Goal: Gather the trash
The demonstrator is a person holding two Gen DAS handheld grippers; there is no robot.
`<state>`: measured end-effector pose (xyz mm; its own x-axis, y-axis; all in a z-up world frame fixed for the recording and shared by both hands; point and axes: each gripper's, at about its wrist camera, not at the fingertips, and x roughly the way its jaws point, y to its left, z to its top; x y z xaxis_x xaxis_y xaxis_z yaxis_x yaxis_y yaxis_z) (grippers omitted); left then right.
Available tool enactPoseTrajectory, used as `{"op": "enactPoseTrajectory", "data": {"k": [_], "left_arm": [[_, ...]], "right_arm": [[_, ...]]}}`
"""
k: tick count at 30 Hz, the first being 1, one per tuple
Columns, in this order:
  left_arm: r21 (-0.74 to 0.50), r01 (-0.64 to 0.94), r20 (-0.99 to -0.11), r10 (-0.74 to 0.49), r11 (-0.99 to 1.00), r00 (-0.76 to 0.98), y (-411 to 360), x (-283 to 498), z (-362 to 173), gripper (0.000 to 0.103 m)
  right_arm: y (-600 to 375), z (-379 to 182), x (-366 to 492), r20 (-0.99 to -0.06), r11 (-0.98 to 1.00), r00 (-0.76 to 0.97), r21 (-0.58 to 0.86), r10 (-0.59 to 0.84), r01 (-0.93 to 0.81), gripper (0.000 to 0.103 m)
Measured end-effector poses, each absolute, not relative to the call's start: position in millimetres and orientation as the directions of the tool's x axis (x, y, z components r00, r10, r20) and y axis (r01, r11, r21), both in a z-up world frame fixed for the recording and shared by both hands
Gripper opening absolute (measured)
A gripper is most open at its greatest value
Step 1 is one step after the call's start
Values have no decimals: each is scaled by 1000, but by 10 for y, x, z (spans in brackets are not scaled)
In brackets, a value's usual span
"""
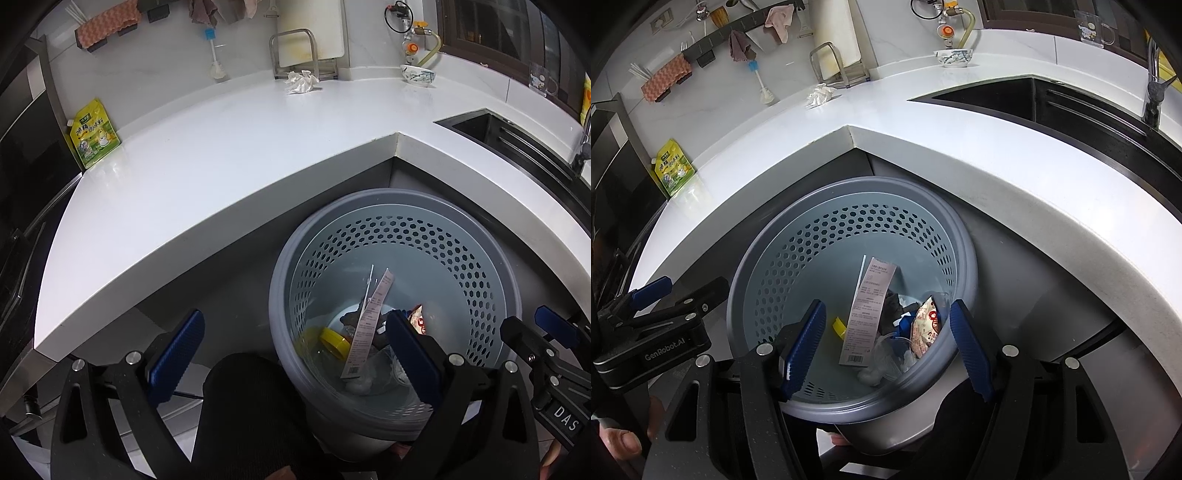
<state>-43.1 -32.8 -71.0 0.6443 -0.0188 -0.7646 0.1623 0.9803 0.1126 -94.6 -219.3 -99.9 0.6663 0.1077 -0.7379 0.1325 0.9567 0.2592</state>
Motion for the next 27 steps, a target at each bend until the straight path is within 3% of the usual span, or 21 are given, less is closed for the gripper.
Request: {"op": "enactPoseTrajectory", "data": {"k": [27], "left_arm": [[108, 168, -775, -23, 980, 631, -360, -407, -766, 97]], "right_arm": [[-2167, -1014, -918, -744, 960, 659, 249, 108, 124, 67]]}}
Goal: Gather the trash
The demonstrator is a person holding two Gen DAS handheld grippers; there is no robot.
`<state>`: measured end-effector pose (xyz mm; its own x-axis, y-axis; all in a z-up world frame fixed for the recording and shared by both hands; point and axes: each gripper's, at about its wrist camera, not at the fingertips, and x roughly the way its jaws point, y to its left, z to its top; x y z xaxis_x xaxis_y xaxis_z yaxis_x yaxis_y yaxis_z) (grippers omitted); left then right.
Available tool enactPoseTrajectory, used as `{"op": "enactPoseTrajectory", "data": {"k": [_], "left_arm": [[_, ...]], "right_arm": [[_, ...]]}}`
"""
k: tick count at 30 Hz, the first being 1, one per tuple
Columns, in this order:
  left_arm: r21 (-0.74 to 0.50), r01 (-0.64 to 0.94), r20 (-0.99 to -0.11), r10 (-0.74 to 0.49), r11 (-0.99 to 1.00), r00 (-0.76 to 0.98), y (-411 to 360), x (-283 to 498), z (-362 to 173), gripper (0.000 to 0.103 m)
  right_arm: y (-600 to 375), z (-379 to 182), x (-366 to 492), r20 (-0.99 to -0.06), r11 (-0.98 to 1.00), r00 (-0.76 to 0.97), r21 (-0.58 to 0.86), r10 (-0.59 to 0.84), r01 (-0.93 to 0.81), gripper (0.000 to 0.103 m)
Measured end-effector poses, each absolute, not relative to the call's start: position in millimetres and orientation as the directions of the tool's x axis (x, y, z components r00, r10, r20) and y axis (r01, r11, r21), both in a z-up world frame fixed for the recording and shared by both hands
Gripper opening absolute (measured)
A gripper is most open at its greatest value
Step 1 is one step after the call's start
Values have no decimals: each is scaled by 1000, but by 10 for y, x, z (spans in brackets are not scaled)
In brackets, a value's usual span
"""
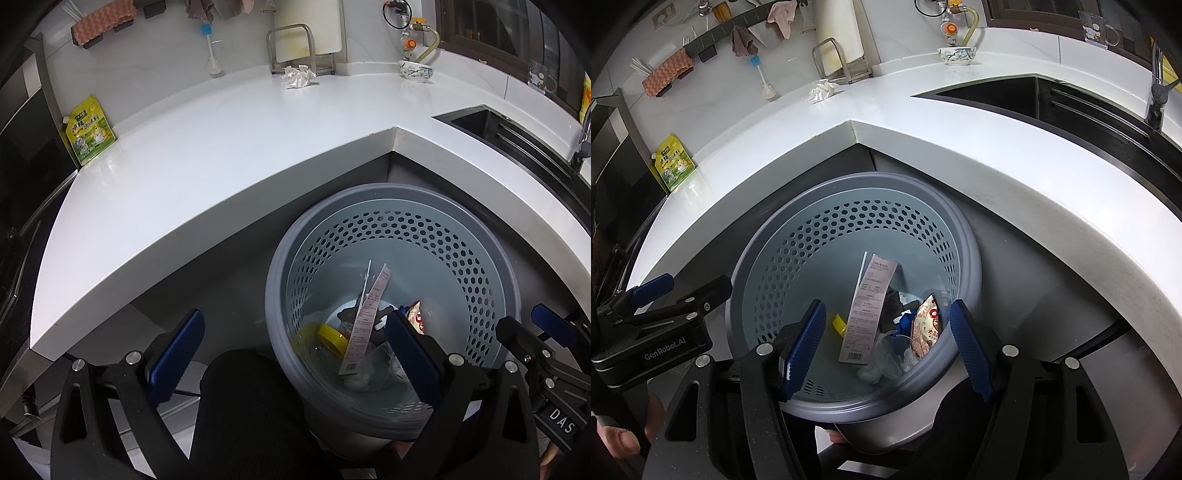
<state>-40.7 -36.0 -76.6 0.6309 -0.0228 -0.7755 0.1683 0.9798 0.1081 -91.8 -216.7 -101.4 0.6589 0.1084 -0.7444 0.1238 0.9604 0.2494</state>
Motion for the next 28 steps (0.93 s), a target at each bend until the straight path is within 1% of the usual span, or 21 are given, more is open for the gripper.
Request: {"op": "enactPoseTrajectory", "data": {"k": [28], "left_arm": [[107, 162, -777, -19, 981, 629, -334, -434, -780, 97]], "right_arm": [[-2167, -1023, -932, -743, 961, 660, 249, 108, 123, 67]]}}
